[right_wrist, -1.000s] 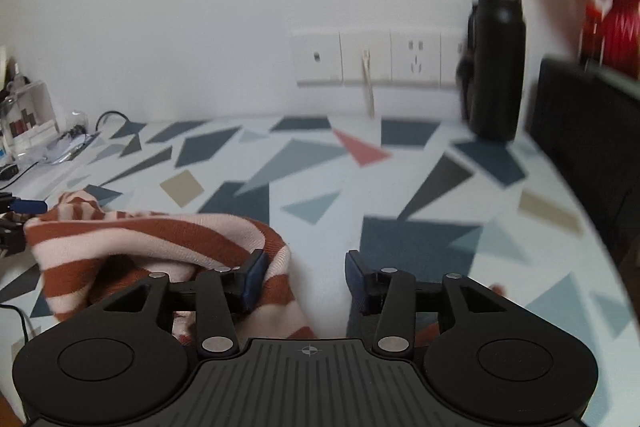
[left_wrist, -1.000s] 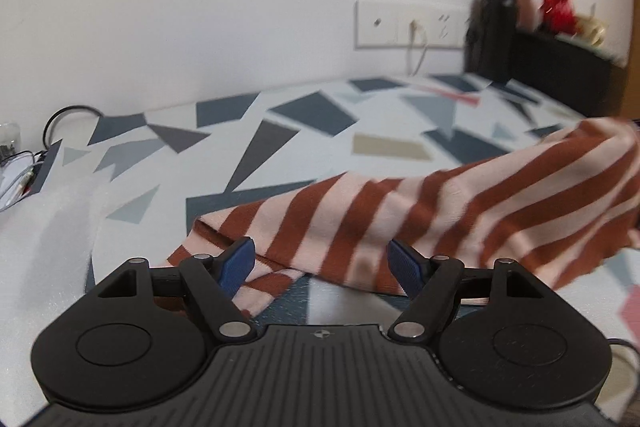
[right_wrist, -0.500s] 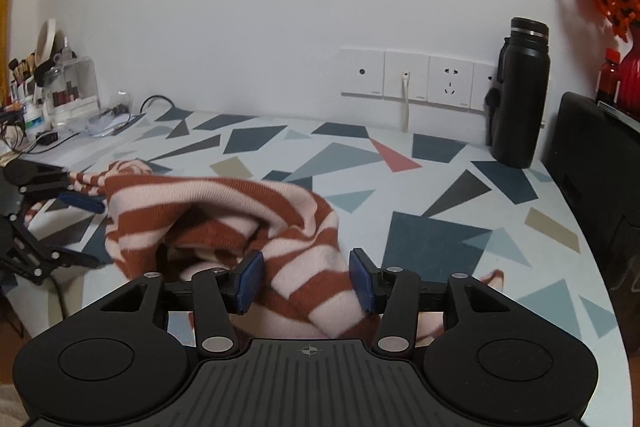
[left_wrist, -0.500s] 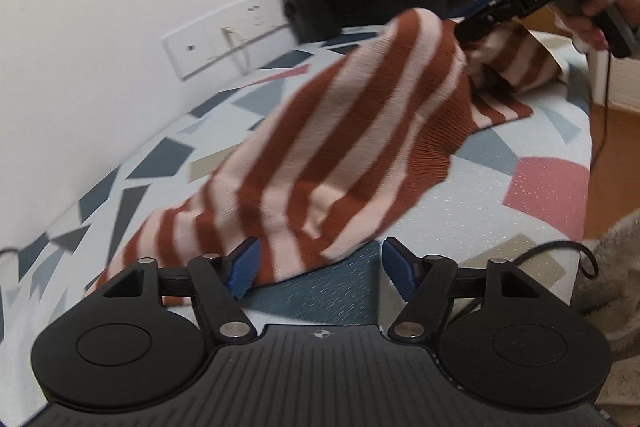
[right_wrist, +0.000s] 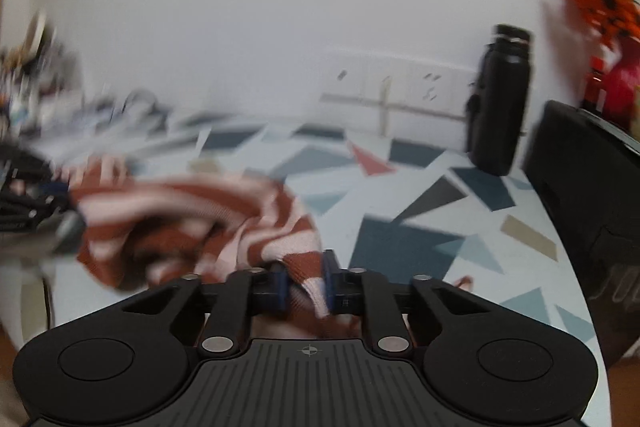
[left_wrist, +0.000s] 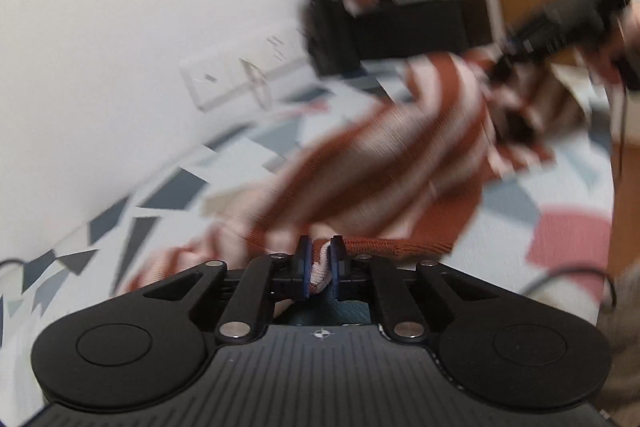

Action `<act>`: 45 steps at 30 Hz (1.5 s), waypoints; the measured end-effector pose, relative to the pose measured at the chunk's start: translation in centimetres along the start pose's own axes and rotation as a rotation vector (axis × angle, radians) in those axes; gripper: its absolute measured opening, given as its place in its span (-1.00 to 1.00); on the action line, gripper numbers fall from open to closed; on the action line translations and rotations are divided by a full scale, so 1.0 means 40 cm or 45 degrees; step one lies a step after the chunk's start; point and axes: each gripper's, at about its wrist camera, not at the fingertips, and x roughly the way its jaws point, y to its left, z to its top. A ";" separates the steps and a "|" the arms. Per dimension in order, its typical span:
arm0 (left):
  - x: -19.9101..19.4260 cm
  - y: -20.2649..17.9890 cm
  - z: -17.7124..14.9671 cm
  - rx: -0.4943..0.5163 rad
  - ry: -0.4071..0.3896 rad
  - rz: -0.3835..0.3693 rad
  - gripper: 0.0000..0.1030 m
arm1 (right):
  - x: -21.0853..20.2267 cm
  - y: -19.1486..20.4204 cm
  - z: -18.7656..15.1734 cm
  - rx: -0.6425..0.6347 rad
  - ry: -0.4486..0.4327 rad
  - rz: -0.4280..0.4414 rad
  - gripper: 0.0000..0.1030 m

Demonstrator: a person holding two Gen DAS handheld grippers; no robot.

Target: Fold clothes

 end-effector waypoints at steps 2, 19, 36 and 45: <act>-0.040 0.038 0.014 -0.094 -0.075 0.057 -0.84 | -0.022 -0.026 0.017 0.068 -0.074 -0.007 -0.85; 0.057 0.166 -0.011 -0.379 0.027 0.114 -0.89 | 0.165 -0.172 -0.010 0.290 0.156 -0.095 -0.58; -0.076 0.028 -0.062 0.000 0.145 -0.036 -0.20 | -0.015 -0.078 0.019 0.192 -0.043 -0.053 0.03; -0.063 -0.041 -0.065 0.148 0.163 -0.120 0.11 | -0.025 0.006 0.010 0.091 -0.020 0.040 0.27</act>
